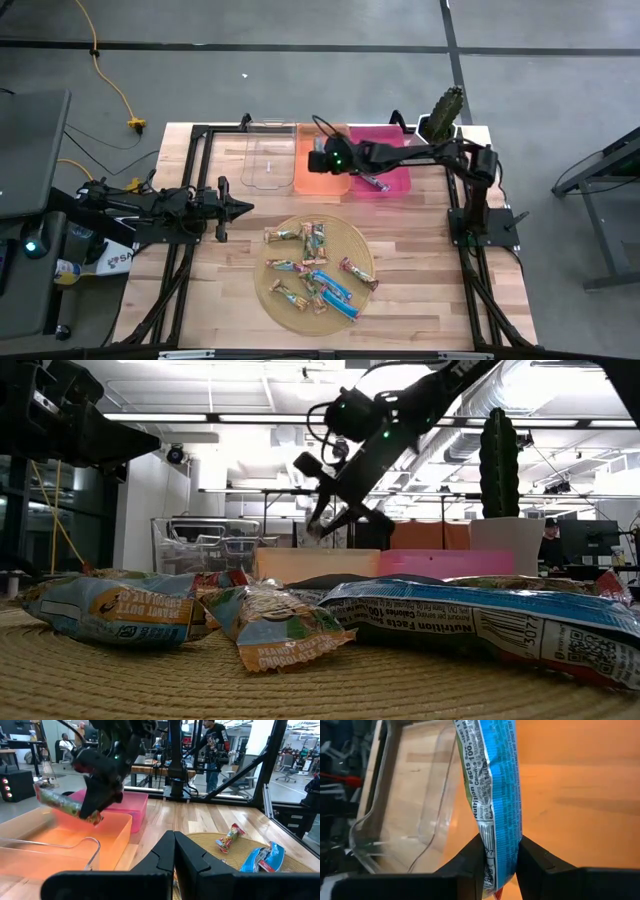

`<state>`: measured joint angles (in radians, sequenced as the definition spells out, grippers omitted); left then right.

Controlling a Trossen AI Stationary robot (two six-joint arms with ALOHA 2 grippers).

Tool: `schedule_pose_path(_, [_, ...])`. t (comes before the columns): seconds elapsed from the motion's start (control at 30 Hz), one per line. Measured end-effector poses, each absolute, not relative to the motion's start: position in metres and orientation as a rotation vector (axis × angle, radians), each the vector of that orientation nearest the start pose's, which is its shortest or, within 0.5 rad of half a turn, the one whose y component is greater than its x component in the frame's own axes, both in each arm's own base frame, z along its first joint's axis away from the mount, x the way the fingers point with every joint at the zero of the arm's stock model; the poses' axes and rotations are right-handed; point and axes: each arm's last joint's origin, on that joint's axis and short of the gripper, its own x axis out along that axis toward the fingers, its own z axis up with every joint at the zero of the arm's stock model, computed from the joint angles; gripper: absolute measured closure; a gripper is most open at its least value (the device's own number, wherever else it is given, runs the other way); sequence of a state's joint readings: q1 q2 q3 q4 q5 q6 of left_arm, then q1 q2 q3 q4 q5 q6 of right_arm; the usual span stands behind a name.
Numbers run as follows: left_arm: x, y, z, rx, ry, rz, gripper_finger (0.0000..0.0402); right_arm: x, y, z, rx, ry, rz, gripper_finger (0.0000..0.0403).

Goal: Pick and place Granola Bars by type
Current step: Put the red granola bar into the orange bin

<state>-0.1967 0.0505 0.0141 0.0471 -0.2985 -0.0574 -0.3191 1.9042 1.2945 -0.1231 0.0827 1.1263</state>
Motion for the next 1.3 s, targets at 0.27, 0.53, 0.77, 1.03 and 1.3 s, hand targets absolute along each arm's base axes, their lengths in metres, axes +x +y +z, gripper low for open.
schedule_pose_path(0.27, [0.099,-0.011,0.169,-0.060,-0.013,0.102,0.0401,0.396,-0.134,0.191,1.122,0.456,-0.719,0.0294])
schedule_pose_path(0.53, [0.099,-0.011,0.169,-0.060,-0.013,0.101,0.0401,0.396,-0.133,0.190,1.114,0.467,-0.705,0.0237])
schedule_pose_path(0.77, [0.099,-0.011,0.169,-0.060,-0.013,0.101,0.0401,0.399,-0.132,0.196,1.070,0.482,-0.582,0.0230])
schedule_pose_path(1.03, [0.099,-0.011,0.169,-0.060,-0.013,0.101,0.0401,0.391,-0.124,0.236,0.939,0.450,-0.341,0.0230])
schedule_pose_path(1.3, [0.099,-0.011,0.169,-0.060,-0.013,0.100,0.0401,0.368,-0.083,0.297,0.781,0.431,-0.110,0.0230])
